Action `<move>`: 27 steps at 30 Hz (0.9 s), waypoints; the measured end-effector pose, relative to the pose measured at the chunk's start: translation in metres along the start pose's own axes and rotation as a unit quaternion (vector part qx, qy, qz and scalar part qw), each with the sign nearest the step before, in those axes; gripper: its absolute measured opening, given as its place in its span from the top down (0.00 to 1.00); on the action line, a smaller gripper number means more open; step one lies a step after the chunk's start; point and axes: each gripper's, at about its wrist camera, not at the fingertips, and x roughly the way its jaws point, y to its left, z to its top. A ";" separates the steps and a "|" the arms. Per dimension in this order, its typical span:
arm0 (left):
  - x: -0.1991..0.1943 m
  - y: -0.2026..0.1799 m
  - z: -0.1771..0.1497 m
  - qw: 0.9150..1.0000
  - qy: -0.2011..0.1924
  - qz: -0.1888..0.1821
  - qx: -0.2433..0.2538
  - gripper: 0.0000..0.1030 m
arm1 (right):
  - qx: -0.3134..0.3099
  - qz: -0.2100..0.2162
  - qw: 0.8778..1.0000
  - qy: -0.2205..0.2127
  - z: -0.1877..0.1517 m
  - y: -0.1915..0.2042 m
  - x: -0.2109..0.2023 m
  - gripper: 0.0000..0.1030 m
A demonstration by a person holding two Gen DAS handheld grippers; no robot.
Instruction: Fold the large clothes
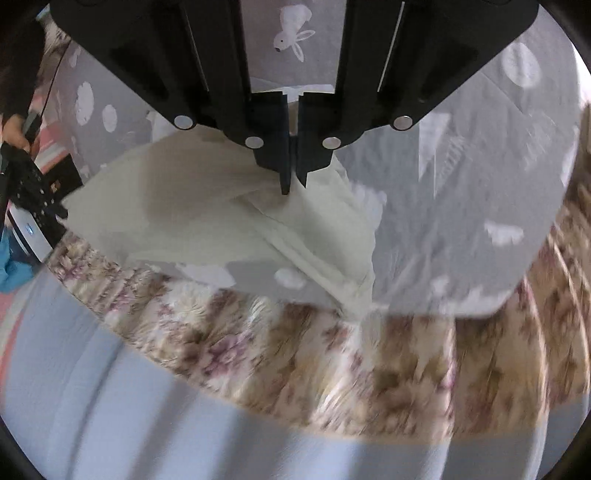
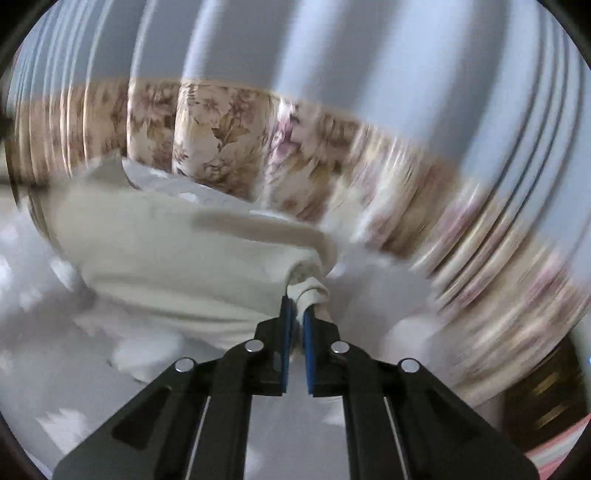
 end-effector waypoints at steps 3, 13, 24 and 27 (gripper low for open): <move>0.015 -0.003 -0.010 0.999 0.037 0.000 0.025 0.97 | -0.035 -0.002 0.998 0.051 -0.028 0.007 0.021 0.95; 0.003 0.029 -0.057 0.997 0.049 0.052 -0.003 0.27 | 0.188 0.071 0.974 0.105 -0.098 -0.092 0.032 0.94; 0.062 0.003 0.003 0.998 0.051 0.022 -0.002 0.22 | 0.266 0.213 0.938 0.060 -0.014 -0.062 0.117 0.53; 0.102 -0.010 0.009 0.996 0.091 0.016 0.019 0.71 | 0.263 0.233 0.929 0.119 -0.015 -0.040 0.157 0.54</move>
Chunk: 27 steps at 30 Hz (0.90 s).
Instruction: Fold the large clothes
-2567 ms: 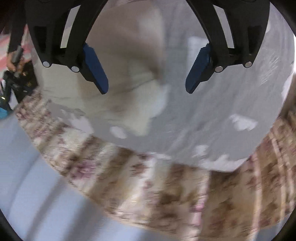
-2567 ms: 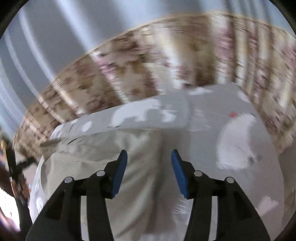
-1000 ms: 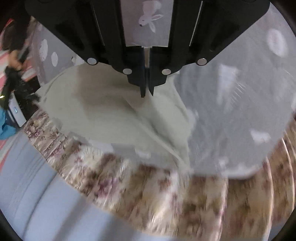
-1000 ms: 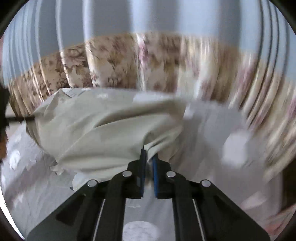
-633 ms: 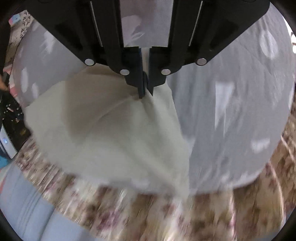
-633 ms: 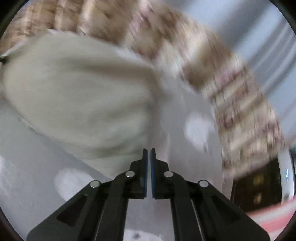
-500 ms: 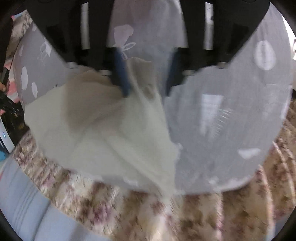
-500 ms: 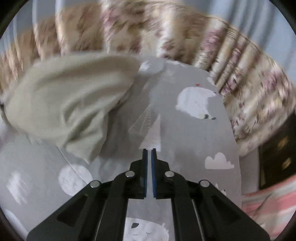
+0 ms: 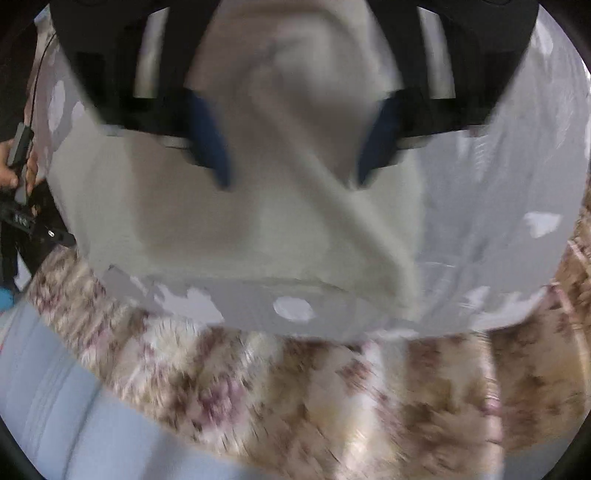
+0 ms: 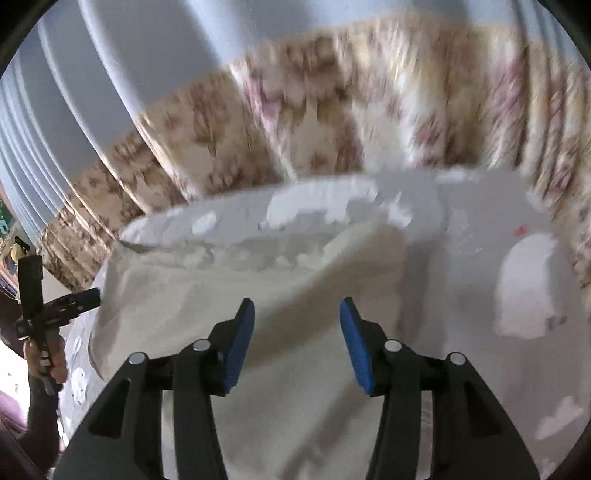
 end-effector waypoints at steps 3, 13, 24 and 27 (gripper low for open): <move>0.032 0.005 0.008 0.999 0.038 0.005 -0.008 1.00 | -0.043 -0.039 0.998 0.029 -0.004 0.011 0.028 0.95; 0.014 0.017 0.033 0.997 -0.049 0.052 -0.028 0.98 | -0.151 -0.186 0.967 -0.091 0.026 0.048 0.009 0.99; -0.034 0.013 0.013 0.977 -0.079 0.193 -0.045 0.20 | -0.030 -0.076 0.988 -0.129 -0.005 0.019 -0.059 0.49; -0.039 -0.032 0.005 0.986 -0.079 0.145 -0.037 0.16 | -0.066 -0.040 0.989 -0.125 -0.026 0.060 -0.048 0.49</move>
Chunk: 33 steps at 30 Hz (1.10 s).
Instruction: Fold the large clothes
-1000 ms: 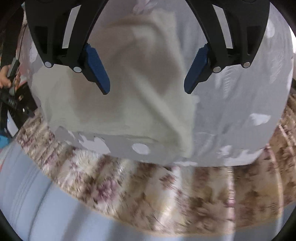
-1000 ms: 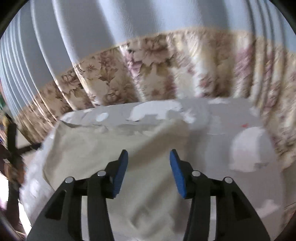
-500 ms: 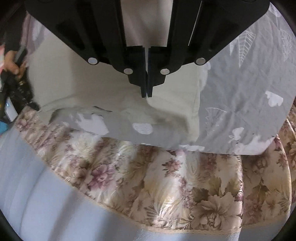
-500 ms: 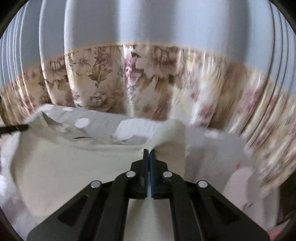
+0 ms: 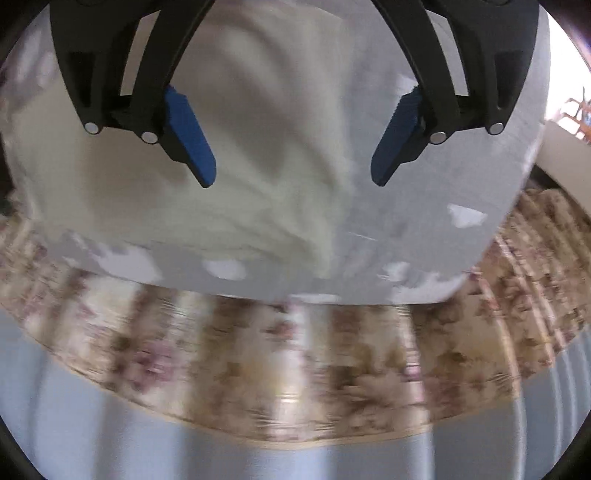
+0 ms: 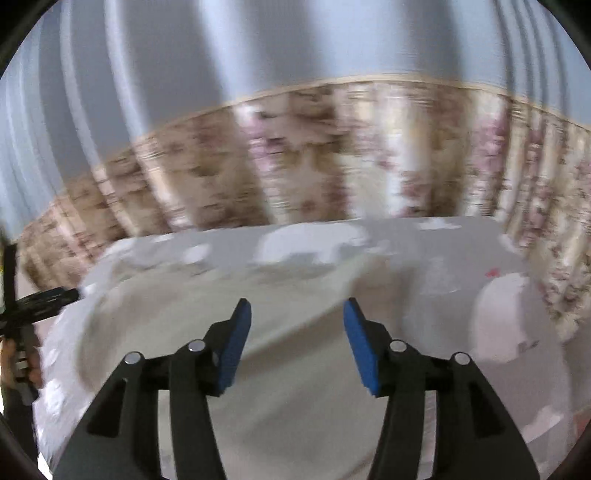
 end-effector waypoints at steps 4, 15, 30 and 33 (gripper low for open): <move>0.016 -0.049 -0.023 0.999 0.030 -0.014 0.027 0.15 | -0.041 -0.045 0.998 0.032 -0.028 0.025 0.021 0.49; 0.077 -0.068 -0.054 0.995 0.076 0.029 0.063 0.13 | -0.060 -0.045 0.994 0.074 -0.062 0.010 0.068 0.48; 0.080 -0.067 -0.055 0.995 0.068 0.038 0.060 0.11 | -0.064 -0.036 0.993 0.091 -0.054 0.010 0.084 0.42; 0.080 -0.068 -0.055 0.995 0.066 0.036 0.060 0.12 | -0.065 -0.037 0.993 0.093 -0.051 0.010 0.087 0.40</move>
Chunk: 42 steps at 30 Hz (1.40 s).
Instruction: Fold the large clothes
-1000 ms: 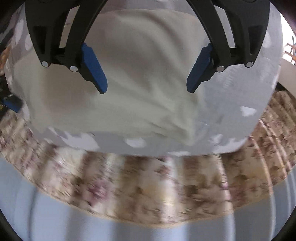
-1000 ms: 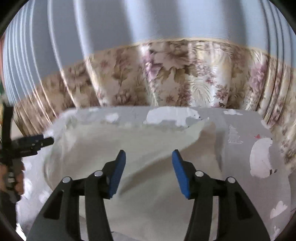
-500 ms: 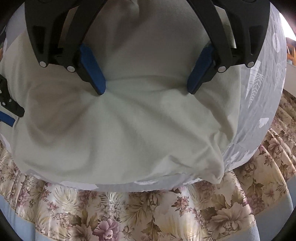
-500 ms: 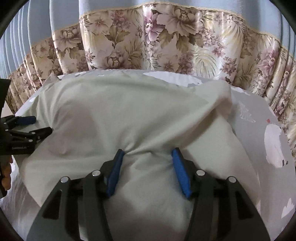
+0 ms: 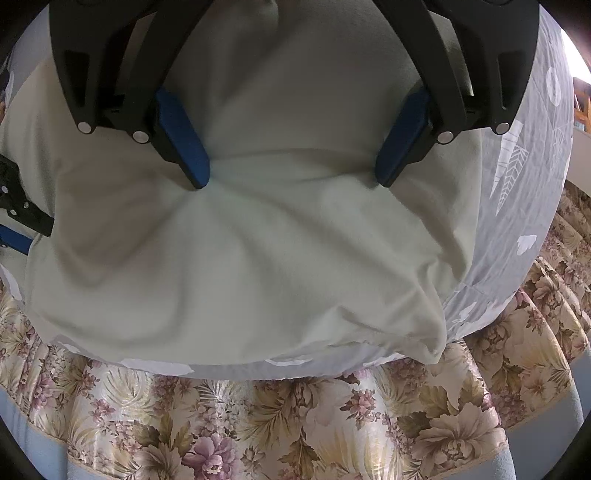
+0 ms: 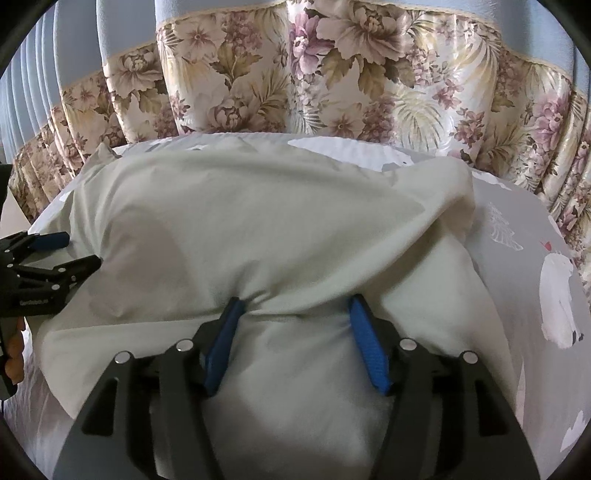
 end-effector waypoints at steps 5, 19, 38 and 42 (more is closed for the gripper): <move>-0.012 -0.002 0.001 1.000 -0.009 0.010 -0.004 0.11 | 0.017 0.040 0.999 -0.010 0.001 -0.009 -0.013 0.38; -0.070 -0.041 -0.001 0.998 -0.015 -0.061 -0.011 0.03 | 0.203 0.053 0.976 -0.065 -0.016 -0.103 -0.101 0.16; -0.028 -0.067 -0.011 0.998 0.024 -0.064 0.004 0.03 | 0.245 0.109 0.963 -0.024 -0.061 -0.116 -0.083 0.17; -0.022 -0.069 -0.010 0.998 0.031 -0.063 0.005 0.03 | 0.265 0.116 0.957 -0.017 -0.062 -0.121 -0.073 0.17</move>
